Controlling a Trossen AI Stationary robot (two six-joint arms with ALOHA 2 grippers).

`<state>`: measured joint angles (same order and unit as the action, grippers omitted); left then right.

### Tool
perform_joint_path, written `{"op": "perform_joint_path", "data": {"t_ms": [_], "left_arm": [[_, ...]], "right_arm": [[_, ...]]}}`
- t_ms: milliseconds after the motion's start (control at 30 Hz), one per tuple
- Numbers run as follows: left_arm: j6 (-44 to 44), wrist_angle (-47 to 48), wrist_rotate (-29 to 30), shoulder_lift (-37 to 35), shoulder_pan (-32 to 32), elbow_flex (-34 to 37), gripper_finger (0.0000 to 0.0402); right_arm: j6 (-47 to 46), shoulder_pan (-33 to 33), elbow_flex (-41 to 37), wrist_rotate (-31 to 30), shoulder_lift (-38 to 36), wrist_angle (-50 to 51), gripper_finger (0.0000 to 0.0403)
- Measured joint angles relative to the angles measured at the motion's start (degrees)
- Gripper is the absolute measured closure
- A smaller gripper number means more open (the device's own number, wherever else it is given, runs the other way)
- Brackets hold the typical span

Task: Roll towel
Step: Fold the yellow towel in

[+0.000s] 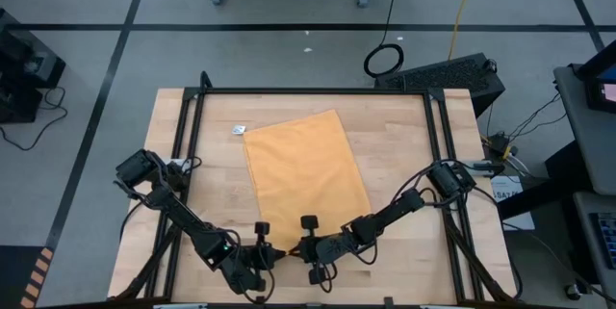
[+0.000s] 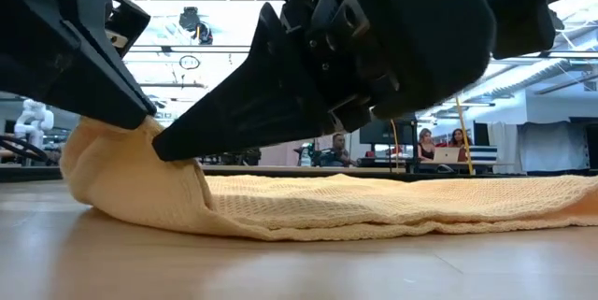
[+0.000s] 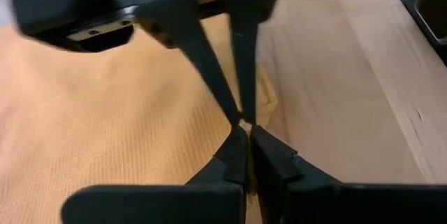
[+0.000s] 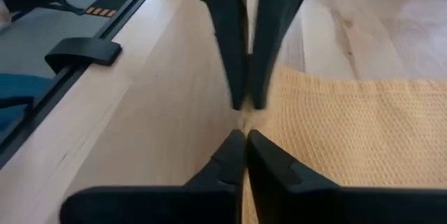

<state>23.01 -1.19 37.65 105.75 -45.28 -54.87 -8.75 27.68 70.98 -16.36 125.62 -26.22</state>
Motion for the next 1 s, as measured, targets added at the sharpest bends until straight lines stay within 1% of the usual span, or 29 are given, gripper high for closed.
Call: {"op": "perform_joint_path", "data": {"t_ms": [100,167,300,500,633,700,800,867,1000], "left_arm": [[3.10,0.13,2.79,-0.01,0.02,0.00,0.0375],[3.57,0.15,2.93,-0.18,-0.68,-0.02,0.0351],[7.89,0.32,3.83,-1.74,-3.19,-0.09,0.0280],[17.21,1.09,11.46,-2.40,-7.89,-0.09,0.0162],[23.85,2.39,13.74,-0.13,-9.62,-0.10,0.0106],[26.14,2.41,15.82,1.01,-9.84,-0.09,0.0093],[27.83,3.39,18.07,2.68,-9.87,-0.09,0.0088],[27.69,3.21,17.76,3.69,-9.31,-0.09,0.0093],[27.71,2.54,16.74,4.37,-8.02,-0.09,0.0116]], "right_arm": [[-0.88,0.00,0.00,-0.17,-0.04,-0.25,0.0400],[-0.97,-0.02,0.00,-0.09,-0.04,-0.19,0.0400],[-1.93,-0.06,0.00,-0.11,-0.04,-0.21,0.0401],[-2.79,-0.51,0.00,-0.20,-0.04,-0.56,0.0402],[-3.15,-0.74,0.00,-0.17,-0.04,-0.62,0.0402],[-3.20,-0.74,0.00,-0.20,-0.04,-0.68,0.0402],[-3.20,-0.71,0.00,-0.20,-0.04,-0.92,0.0403],[-3.58,-0.72,0.00,-0.20,-0.04,-1.11,0.0403],[-4.09,-0.74,0.00,-0.17,-0.04,-1.90,0.0403]]}}
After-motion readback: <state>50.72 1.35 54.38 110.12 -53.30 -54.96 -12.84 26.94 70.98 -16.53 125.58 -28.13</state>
